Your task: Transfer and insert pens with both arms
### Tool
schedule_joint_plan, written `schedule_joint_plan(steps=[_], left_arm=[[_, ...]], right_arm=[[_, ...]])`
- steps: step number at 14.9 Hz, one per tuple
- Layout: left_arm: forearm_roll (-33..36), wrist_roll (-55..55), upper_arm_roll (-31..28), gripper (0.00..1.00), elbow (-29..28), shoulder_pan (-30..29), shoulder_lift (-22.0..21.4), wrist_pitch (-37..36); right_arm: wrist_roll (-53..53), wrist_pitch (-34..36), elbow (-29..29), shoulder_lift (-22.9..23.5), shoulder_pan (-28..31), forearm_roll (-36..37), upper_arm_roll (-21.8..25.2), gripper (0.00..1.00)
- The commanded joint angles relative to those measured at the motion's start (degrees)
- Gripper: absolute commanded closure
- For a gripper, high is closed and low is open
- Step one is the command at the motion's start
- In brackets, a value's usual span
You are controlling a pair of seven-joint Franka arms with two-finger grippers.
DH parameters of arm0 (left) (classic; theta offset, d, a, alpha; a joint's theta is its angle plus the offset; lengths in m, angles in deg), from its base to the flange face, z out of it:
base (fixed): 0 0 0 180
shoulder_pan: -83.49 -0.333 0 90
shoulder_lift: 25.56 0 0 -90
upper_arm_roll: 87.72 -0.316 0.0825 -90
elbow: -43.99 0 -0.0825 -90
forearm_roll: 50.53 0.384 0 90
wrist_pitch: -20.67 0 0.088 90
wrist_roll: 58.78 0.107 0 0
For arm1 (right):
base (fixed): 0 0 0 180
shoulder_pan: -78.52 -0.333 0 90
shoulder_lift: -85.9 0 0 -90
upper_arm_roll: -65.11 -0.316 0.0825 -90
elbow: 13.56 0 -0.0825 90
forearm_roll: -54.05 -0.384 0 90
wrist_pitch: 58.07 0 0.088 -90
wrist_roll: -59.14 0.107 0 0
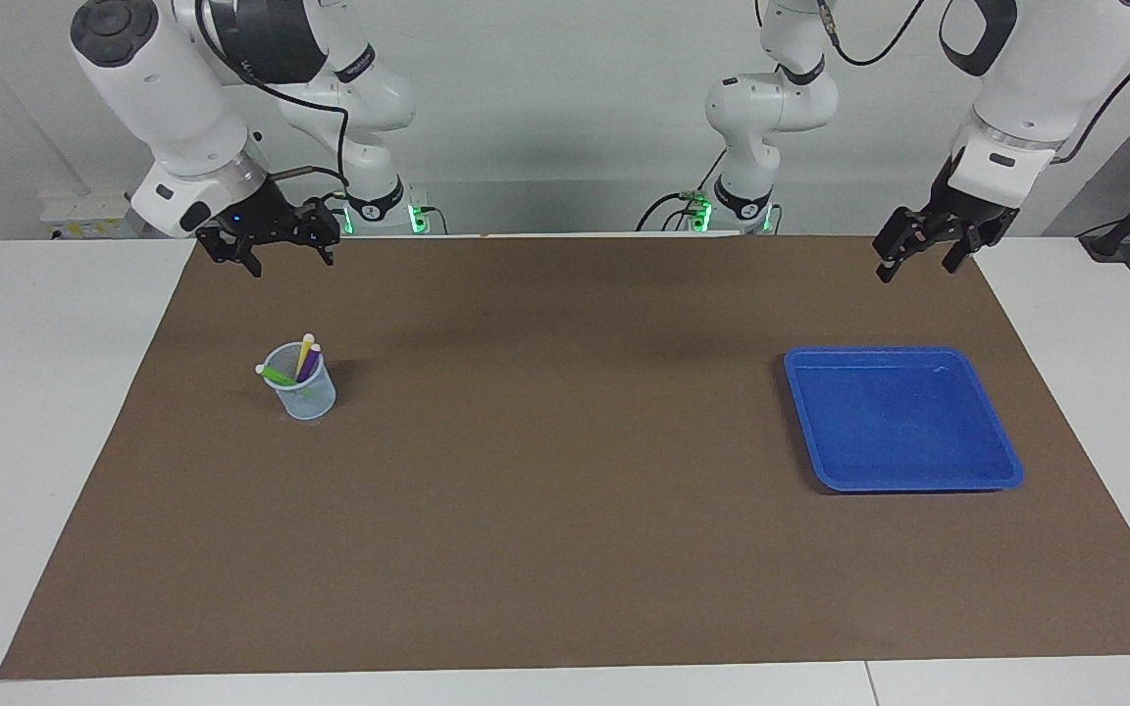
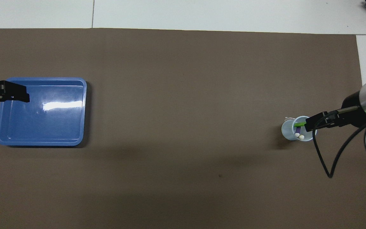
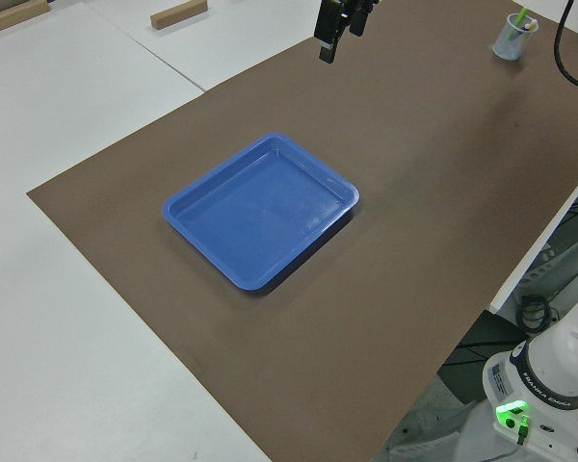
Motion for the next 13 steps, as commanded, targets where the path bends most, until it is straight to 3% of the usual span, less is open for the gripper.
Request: schedule_joint_plan(steps=[1,11,13], left_arm=[[-0.39,1.80,1.51,0.00,-0.09,-2.03,0.06,0.79],[-0.83,1.98,1.43,0.00,-0.18,-1.77,-0.11,0.96],[-1.18,2.06,1.34,0.00,-0.18,-1.86,-0.20,0.96]], right_arm=[[1.06,-1.62,0.71,0.58,0.27,-0.22,-0.08,0.00],[1.06,-2.06,0.35,0.41,-2.10,-0.22,2.02,0.00],[1.15,-4.77,0.35,0.49,-2.28,1.35,2.03,0.00]])
